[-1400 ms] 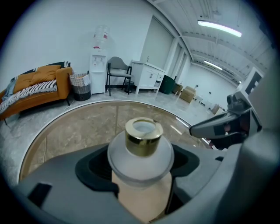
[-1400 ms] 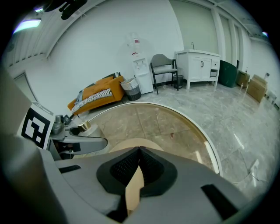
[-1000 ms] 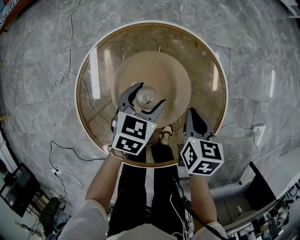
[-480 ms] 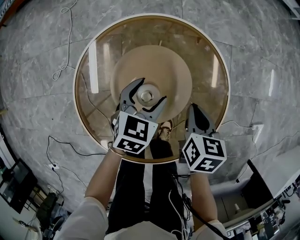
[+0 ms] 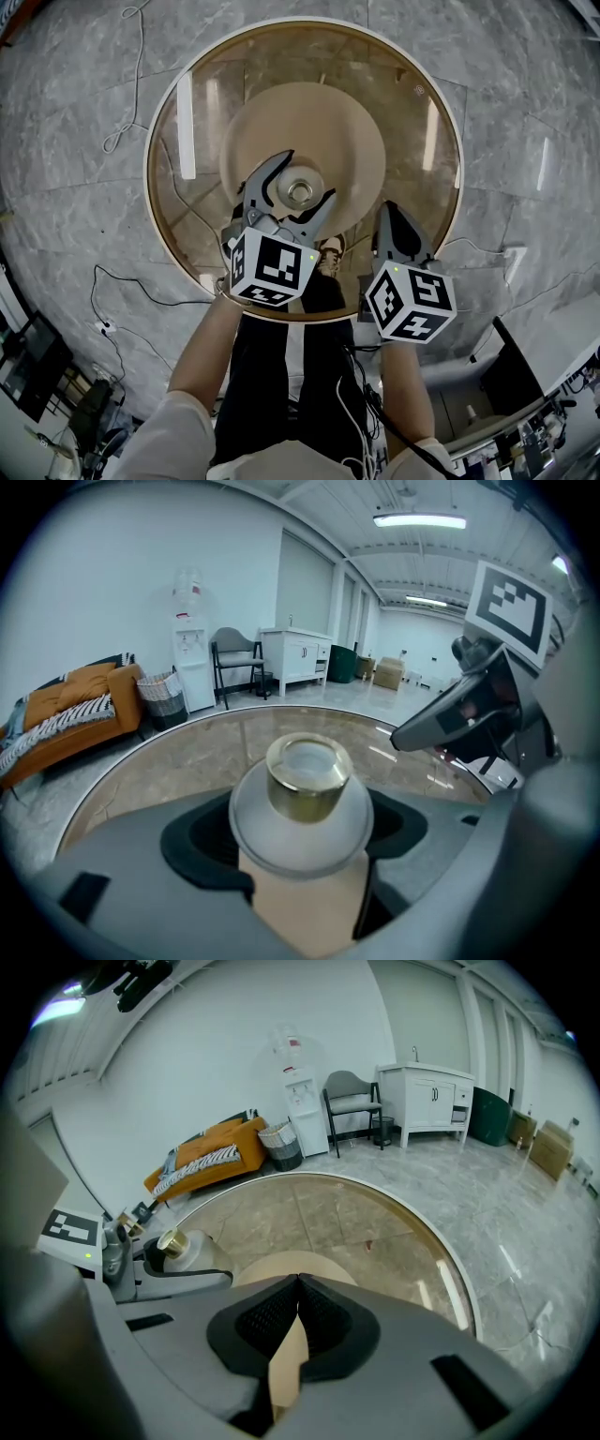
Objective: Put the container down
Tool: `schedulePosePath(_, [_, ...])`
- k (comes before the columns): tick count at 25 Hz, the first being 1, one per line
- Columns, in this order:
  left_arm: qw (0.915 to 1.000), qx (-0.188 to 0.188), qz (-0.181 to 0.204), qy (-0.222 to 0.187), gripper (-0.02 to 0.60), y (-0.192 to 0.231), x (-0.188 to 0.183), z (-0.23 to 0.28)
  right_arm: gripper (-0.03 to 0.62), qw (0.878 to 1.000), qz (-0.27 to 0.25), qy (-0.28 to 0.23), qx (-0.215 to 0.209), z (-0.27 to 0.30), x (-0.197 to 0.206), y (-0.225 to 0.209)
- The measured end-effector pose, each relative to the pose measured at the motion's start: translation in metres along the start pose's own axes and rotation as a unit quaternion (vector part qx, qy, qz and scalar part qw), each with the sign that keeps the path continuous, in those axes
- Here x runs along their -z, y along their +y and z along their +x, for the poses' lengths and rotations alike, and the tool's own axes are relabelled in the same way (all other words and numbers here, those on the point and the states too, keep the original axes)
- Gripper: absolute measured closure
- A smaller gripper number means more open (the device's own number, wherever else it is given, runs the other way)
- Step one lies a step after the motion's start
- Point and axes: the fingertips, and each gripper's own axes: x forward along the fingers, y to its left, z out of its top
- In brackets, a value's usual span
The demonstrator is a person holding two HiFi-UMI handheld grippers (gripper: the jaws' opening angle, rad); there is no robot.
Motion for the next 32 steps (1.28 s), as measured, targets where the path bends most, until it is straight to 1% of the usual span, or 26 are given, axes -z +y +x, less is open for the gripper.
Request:
schedulePosePath(6, [0.9996,-0.006,-0.011,-0.027,0.236,0.000,-0.002,-0.001,0.571,1.000,0.000,0.001,-0.001,0.000,0.001,-0.001])
schedulePosePath(12, [0.9979,0.003,-0.052,-0.039,0.224,0.000,-0.002,-0.001,0.571,1.000,0.000,-0.002,0.000,-0.001,-0.001,-0.001])
schedulePosePath(18, [0.9962,-0.002,-0.068,-0.054,0.207,0.003,-0.009,-0.010,0.571,1.000,-0.003,-0.003,0.000,-0.003,0.003,0.003])
schedulePosePath(25, [0.9939,0.005,-0.094,-0.058,0.204,0.001,-0.008,-0.029,0.571,1.000,-0.004,-0.012,0.002,-0.015,0.000,0.011])
schedulePosePath(32, [0.9898,-0.003,-0.135,-0.044,0.204,-0.005,0.006,-0.077,0.571,1.000,-0.003,-0.029,0.010,-0.046,-0.007,0.023])
